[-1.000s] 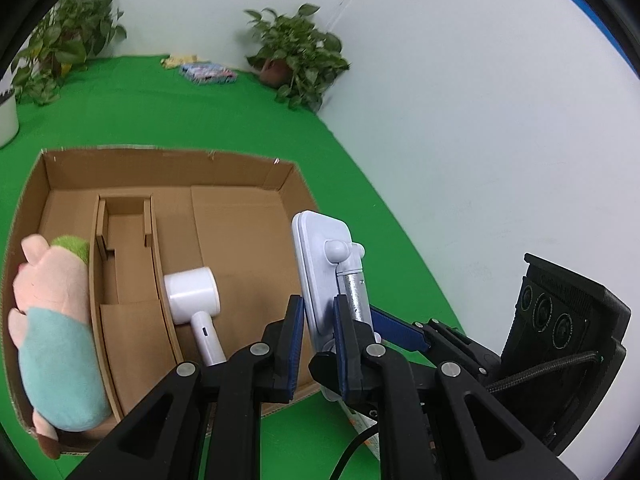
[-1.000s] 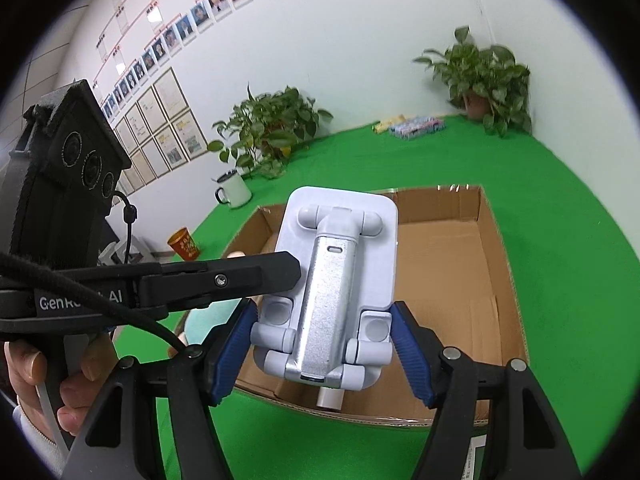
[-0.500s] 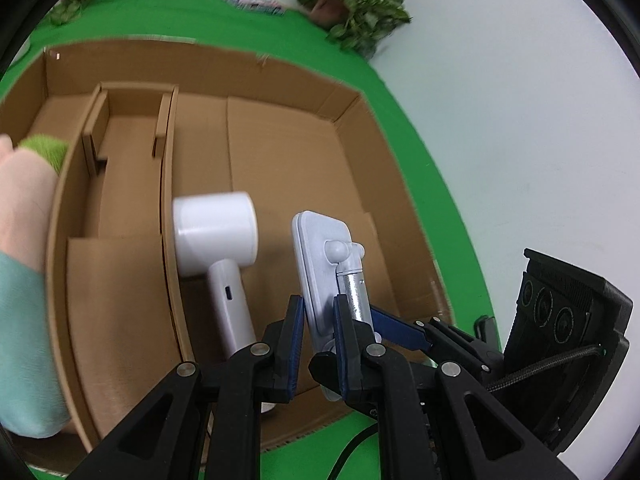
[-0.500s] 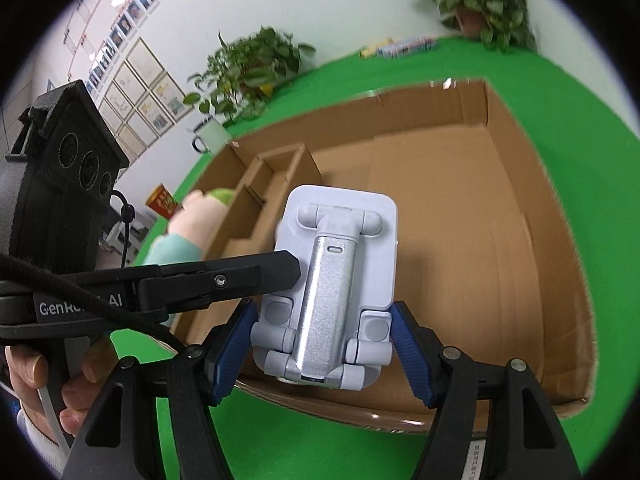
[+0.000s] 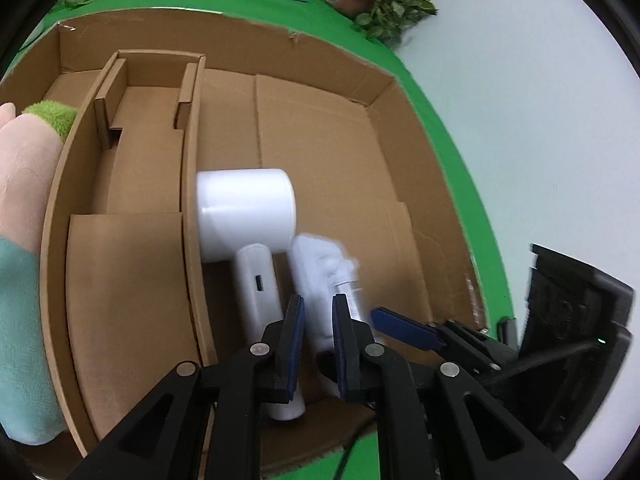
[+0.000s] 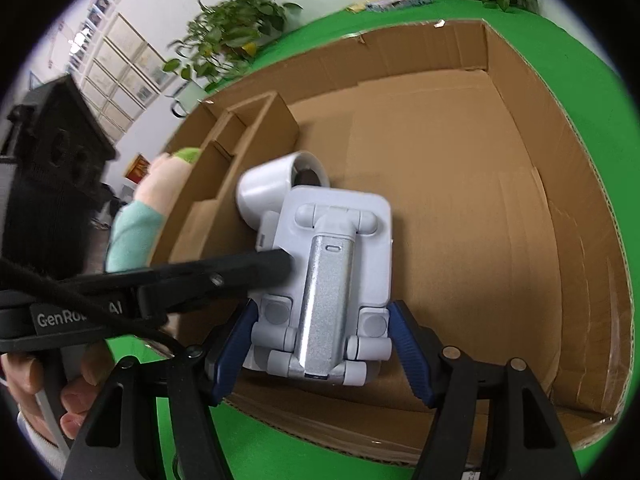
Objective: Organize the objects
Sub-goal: 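Lift the phone stand with both grippers and carry it into the box, then lower the phone stand beside the hair dryer and open both grippers, then withdraw both grippers and move them toward the white medicine box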
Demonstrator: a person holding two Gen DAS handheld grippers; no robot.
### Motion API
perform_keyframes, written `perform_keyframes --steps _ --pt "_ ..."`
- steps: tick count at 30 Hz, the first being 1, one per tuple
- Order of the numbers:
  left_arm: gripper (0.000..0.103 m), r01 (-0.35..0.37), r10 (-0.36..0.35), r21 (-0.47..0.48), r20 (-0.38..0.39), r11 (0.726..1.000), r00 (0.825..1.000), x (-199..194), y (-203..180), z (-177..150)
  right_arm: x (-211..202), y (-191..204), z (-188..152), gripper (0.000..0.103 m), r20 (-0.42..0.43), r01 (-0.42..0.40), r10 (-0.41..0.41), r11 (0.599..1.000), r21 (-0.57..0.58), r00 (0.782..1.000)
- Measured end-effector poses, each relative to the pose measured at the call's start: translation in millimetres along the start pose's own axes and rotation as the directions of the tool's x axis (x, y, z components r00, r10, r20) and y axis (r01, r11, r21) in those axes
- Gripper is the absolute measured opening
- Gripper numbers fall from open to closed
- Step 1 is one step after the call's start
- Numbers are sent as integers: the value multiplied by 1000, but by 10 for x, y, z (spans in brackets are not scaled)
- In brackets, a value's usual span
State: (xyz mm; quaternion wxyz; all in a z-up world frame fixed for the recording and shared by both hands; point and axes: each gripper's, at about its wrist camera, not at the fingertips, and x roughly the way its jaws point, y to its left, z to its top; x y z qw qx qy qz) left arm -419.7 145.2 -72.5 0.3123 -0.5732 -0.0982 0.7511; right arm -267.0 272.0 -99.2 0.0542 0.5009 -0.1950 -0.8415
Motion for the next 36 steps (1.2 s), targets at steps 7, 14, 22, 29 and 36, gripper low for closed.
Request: perform_keyframes --steps 7,14,22,29,36 --pt "11 -58 56 25 72 998 996 -336 29 -90 -15 10 63 67 -5 -16 16 1000 13 1000" --pt "11 -114 112 14 100 993 989 -508 200 -223 131 88 45 51 -20 131 -132 990 -54 991" --pt "12 -108 107 8 87 994 990 -523 303 -366 178 301 -32 21 -21 164 -169 974 -159 985" --pt "18 -120 117 16 104 993 988 -558 344 -384 90 261 -43 39 6 165 -165 981 -99 986" --pt "46 -351 274 144 389 925 880 -1069 -61 -698 -625 427 -374 84 386 353 -297 932 -83 874"
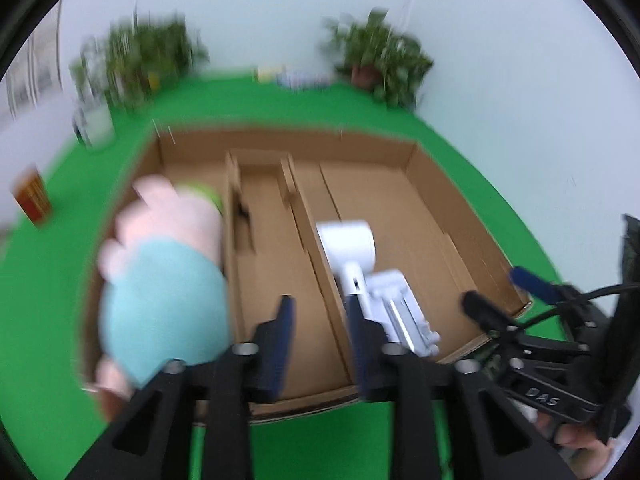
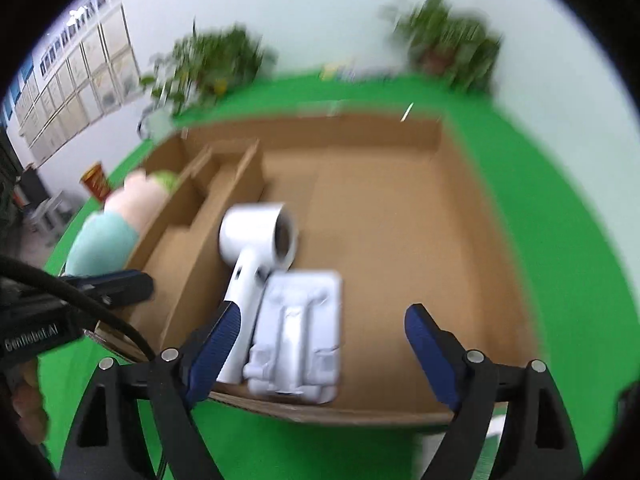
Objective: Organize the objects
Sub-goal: 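Withdraw both grippers and move them toward the white medicine box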
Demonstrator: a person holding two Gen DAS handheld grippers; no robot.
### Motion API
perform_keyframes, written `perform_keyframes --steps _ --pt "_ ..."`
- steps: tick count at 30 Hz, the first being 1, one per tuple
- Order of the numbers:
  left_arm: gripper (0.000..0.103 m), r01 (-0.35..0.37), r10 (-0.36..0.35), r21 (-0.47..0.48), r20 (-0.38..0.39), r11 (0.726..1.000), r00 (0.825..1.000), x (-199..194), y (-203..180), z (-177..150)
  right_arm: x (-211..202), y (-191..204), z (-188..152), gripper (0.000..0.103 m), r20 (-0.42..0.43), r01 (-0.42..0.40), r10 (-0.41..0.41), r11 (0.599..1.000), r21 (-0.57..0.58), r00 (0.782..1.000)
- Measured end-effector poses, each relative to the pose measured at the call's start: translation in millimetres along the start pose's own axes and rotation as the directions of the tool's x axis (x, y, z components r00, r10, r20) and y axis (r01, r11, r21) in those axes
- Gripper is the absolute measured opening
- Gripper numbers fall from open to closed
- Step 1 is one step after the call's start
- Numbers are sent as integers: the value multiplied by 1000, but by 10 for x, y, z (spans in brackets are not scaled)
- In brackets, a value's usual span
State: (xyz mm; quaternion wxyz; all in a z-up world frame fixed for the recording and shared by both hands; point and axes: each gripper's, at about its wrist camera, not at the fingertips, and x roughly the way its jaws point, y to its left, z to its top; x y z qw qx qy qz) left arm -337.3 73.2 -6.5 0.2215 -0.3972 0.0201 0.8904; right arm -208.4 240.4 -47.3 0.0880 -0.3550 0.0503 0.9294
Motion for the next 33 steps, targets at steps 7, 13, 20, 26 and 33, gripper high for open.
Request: perform_keyframes --steps 7,13,20,26,33 --pt "93 -110 102 17 249 994 963 -763 -174 -264 -547 24 -277 85 199 72 -72 997 7 977" --pt "94 -155 148 0 290 988 945 -1016 -265 -457 -750 110 -387 85 237 67 -64 998 -3 969" --pt "94 -181 171 4 308 984 936 -1126 -423 -639 -874 165 -473 85 254 62 -60 998 1 965" --pt "94 -190 185 -14 300 982 936 -1157 -435 -709 -894 165 -522 85 236 42 -42 999 5 971" --pt "94 -196 195 -27 304 980 933 -1171 -417 -712 -963 214 -548 79 256 37 -32 999 -15 966"
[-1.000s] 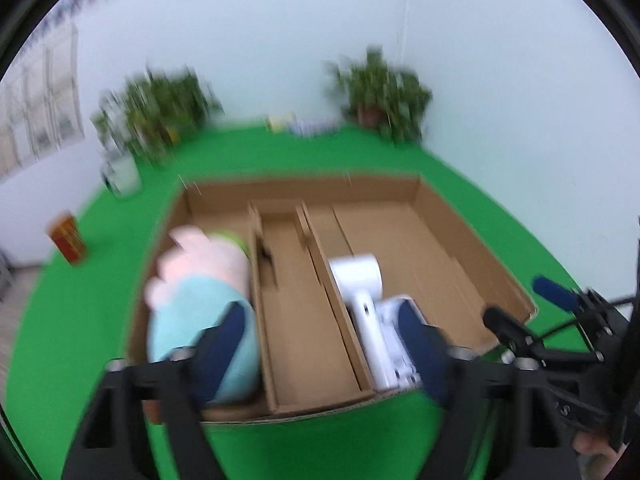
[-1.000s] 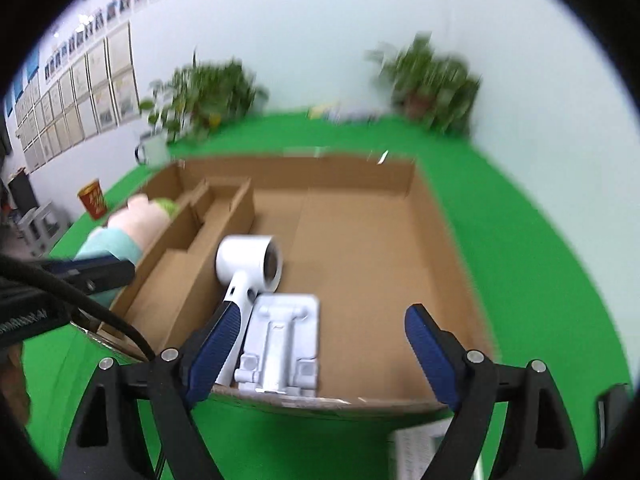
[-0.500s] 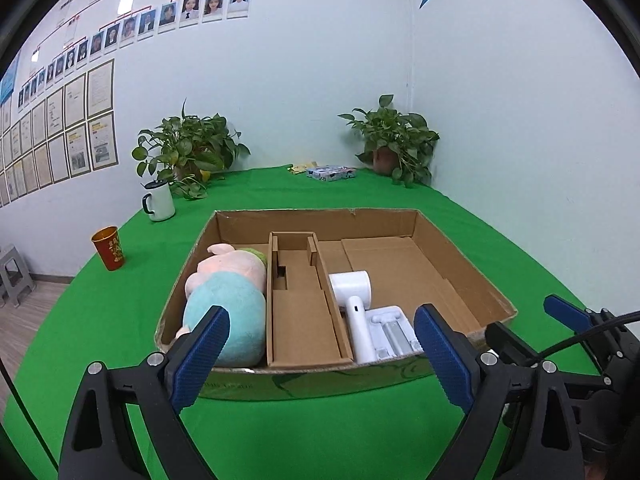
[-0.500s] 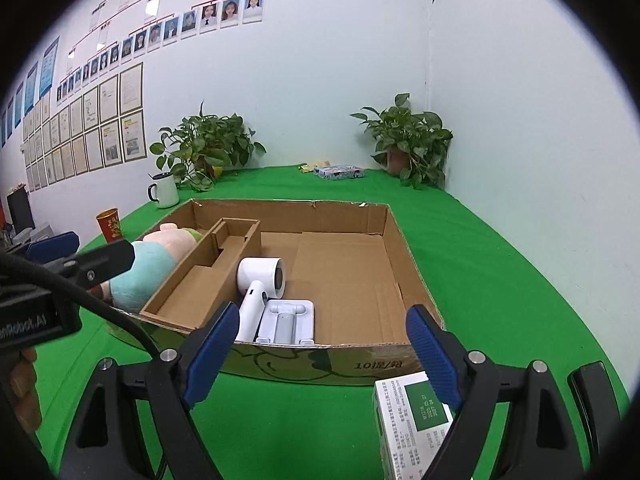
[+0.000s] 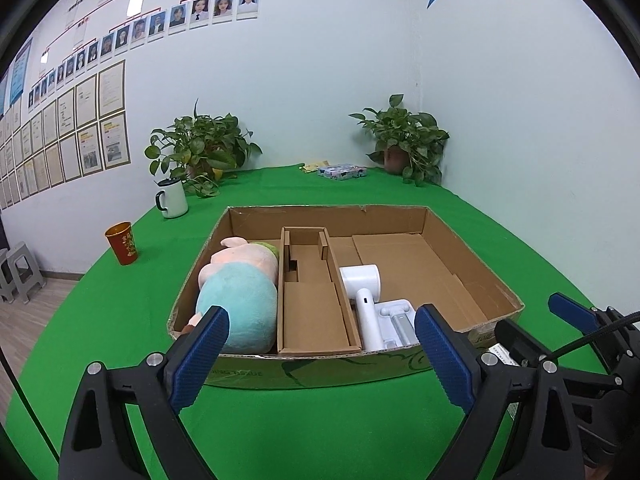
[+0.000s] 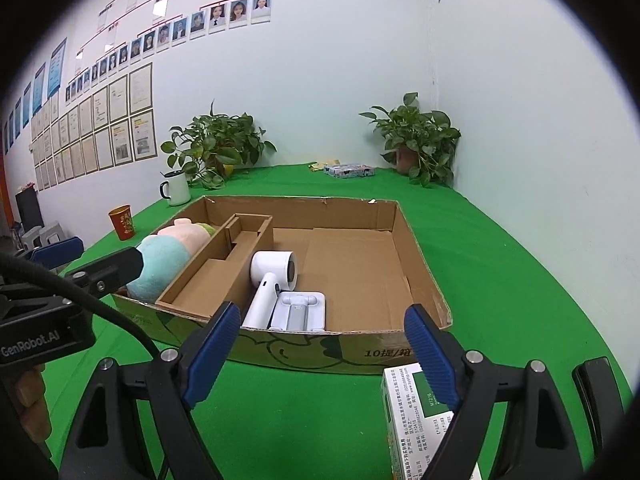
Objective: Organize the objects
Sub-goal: 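Withdraw both grippers and move them toward the white medicine box, then close both grippers on the white medicine box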
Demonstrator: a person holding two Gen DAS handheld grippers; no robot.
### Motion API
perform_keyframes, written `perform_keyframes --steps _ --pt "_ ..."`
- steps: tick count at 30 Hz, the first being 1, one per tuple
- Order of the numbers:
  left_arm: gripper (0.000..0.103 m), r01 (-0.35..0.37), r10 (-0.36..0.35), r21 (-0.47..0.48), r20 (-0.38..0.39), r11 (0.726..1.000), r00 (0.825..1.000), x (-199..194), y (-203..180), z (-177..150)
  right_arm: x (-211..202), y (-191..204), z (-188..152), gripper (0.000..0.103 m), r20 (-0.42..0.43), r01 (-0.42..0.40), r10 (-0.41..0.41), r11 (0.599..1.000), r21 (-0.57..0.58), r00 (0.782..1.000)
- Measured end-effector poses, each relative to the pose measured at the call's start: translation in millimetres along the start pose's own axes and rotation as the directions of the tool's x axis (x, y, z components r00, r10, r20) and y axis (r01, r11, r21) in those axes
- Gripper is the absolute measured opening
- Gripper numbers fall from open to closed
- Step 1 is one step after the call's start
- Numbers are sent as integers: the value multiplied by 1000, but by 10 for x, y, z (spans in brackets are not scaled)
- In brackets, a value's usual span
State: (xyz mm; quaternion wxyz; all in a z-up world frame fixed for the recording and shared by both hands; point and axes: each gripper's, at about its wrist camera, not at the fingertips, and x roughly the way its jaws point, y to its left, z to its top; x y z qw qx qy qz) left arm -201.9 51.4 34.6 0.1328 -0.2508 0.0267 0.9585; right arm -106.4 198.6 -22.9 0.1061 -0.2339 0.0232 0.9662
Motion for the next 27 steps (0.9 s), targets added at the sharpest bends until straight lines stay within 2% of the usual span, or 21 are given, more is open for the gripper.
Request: perform_keyframes --steps 2,3,4,6,7,9,10,11,12,13,14,19,23,27 --pt "94 1 -1 -2 2 1000 1000 -7 2 -4 -11 10 -2 58 -1 2 -2 1000 -3 1000" --pt "92 1 -1 -3 4 1000 1000 -5 12 2 -2 9 0 53 -6 3 -3 1000 -5 1000" --pt "85 -1 1 -6 2 1000 1000 2 20 1 1 16 0 48 -10 4 -4 1000 -10 1000" --pt "55 -8 8 -25 -19 1000 1000 44 61 4 10 18 -5 46 -23 -20 20 1000 -10 1000" --pt "32 -13 11 -33 -46 999 999 91 88 1 11 20 -11 47 -28 -24 23 1000 -9 999" --pt "28 -27 25 -37 -66 999 998 148 124 -16 10 21 -22 51 -37 -26 26 1000 -7 999" --pt "34 -36 33 -40 -61 999 998 150 139 -18 9 18 -30 68 -39 -18 18 1000 -5 999" --pt "53 -46 44 -45 -56 998 997 146 154 -21 4 6 -36 90 -36 -9 9 1000 2 999" --pt "67 -53 51 -52 -47 997 998 129 165 -22 -16 -9 -44 92 -24 -5 5 1000 14 1000" --pt "88 -52 51 -66 -22 996 998 96 182 -28 -27 -27 -50 92 -19 1 0 1000 23 1000" --pt "94 -47 48 -81 6 996 999 54 199 -31 -30 -48 -51 92 -21 4 -3 1000 29 1000" --pt "95 -20 20 -65 -11 998 1000 63 173 -84 -39 -162 -79 92 -37 -15 16 999 45 999" --pt "95 64 -68 -54 -62 996 996 120 155 -255 -98 -278 -276 92 -81 -41 42 999 5 996" --pt "95 131 -137 -49 -146 990 980 250 107 -532 -99 -648 -649 92 -191 33 -32 999 2 981"
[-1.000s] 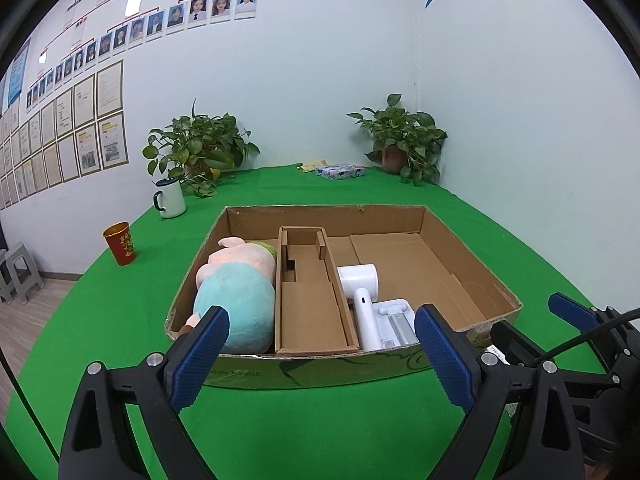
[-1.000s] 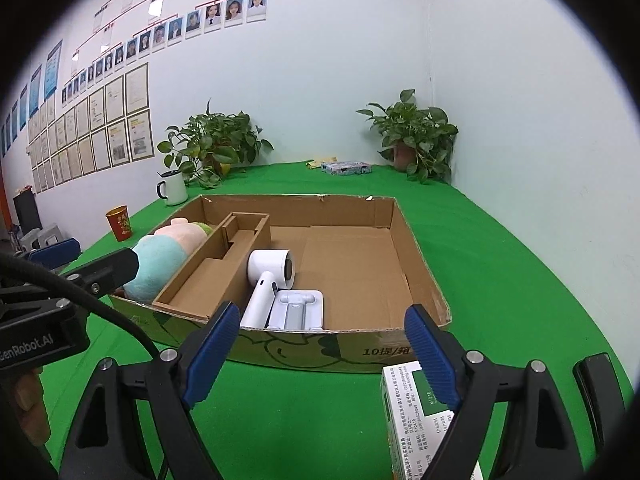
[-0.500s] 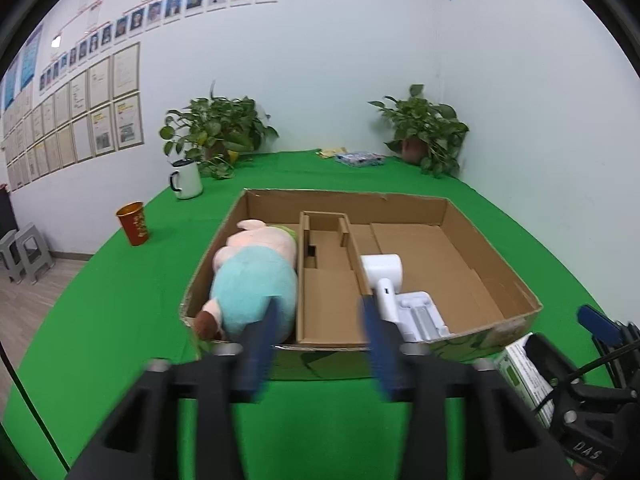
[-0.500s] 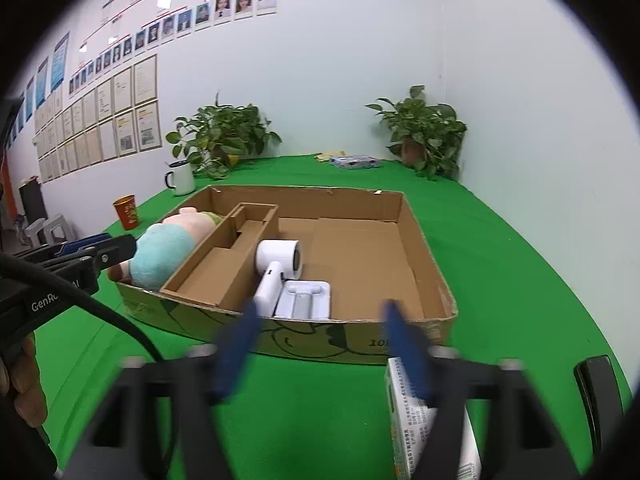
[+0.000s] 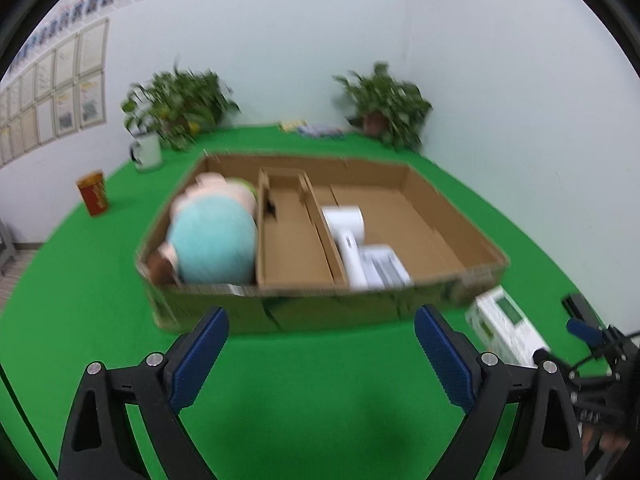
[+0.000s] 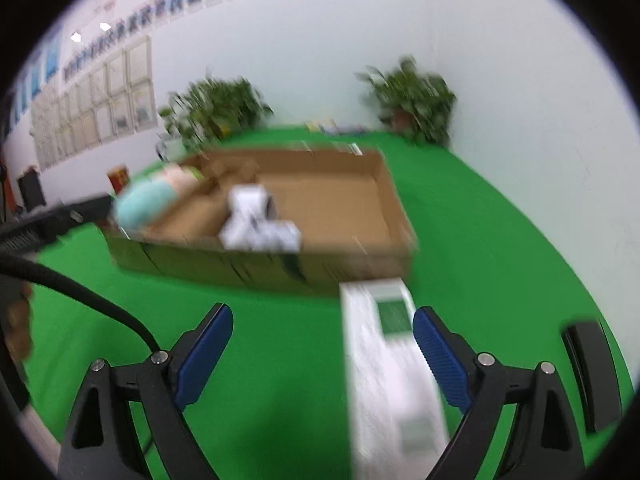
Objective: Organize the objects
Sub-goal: 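Close both grippers on the white medicine box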
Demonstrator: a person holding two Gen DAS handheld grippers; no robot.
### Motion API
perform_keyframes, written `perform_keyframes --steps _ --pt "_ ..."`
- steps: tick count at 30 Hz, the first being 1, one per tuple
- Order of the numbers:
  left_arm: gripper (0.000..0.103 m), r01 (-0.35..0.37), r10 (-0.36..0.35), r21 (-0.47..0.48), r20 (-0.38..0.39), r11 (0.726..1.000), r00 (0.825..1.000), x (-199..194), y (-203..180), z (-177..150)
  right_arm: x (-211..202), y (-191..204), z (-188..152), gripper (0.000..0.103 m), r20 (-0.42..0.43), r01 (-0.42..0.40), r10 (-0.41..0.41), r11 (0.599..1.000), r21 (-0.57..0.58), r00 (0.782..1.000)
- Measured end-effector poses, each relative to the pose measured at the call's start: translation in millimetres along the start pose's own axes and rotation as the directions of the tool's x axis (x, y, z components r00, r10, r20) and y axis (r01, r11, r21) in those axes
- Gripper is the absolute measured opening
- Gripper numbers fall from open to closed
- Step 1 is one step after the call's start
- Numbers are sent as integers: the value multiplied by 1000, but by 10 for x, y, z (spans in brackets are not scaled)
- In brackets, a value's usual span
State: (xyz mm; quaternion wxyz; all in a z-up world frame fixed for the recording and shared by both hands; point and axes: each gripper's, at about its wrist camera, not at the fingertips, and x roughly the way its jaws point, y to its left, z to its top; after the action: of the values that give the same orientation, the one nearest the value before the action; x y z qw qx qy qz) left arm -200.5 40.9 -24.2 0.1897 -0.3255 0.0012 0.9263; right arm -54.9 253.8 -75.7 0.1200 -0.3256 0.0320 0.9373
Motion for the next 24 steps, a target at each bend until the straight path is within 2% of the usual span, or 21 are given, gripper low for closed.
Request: perform_keyframes --steps 2,5,9,10,12,13,15,18,19,20,21,24 --pt "95 19 -19 0 -40 1000 999 92 -30 -116 37 -189 -136 92 -50 29 -29 1000 5 998" --pt "95 47 -47 -4 -82 999 996 207 -99 -242 130 -330 -232 92 -130 -3 6 1000 22 992" --pt "95 92 -94 -23 -109 995 990 285 -151 -309 290 -255 -325 91 -221 -68 66 998 -3 973" --pt "95 100 -102 -24 -114 995 988 292 -156 -322 309 -229 -335 88 -226 -75 72 997 -5 972" --pt "95 116 -119 -27 -123 993 985 298 -158 -330 311 -161 -332 64 -233 -76 70 997 -18 970" --pt "95 125 -128 -32 -128 992 983 302 -150 -329 286 -126 -329 63 -236 -77 69 997 -25 969" --pt "95 153 -158 -45 -131 987 979 288 -118 -310 227 -59 -287 63 -230 -122 118 992 -3 966" --pt "95 219 -229 -80 -154 972 961 300 -87 -273 61 120 -214 64 -204 -246 247 969 34 947" --pt "95 256 -271 -102 -179 961 946 349 -85 -287 32 170 -202 72 -199 -260 260 965 29 945" --pt "95 272 -291 -118 -194 955 937 387 -82 -286 1 252 -201 89 -199 -273 271 962 18 942" --pt "95 290 -314 -138 -212 947 925 442 -83 -296 -8 337 -219 92 -202 -284 279 959 5 939" --pt "95 333 -377 -202 -256 921 890 628 -116 -365 55 548 -286 92 -241 -292 272 955 -52 932"
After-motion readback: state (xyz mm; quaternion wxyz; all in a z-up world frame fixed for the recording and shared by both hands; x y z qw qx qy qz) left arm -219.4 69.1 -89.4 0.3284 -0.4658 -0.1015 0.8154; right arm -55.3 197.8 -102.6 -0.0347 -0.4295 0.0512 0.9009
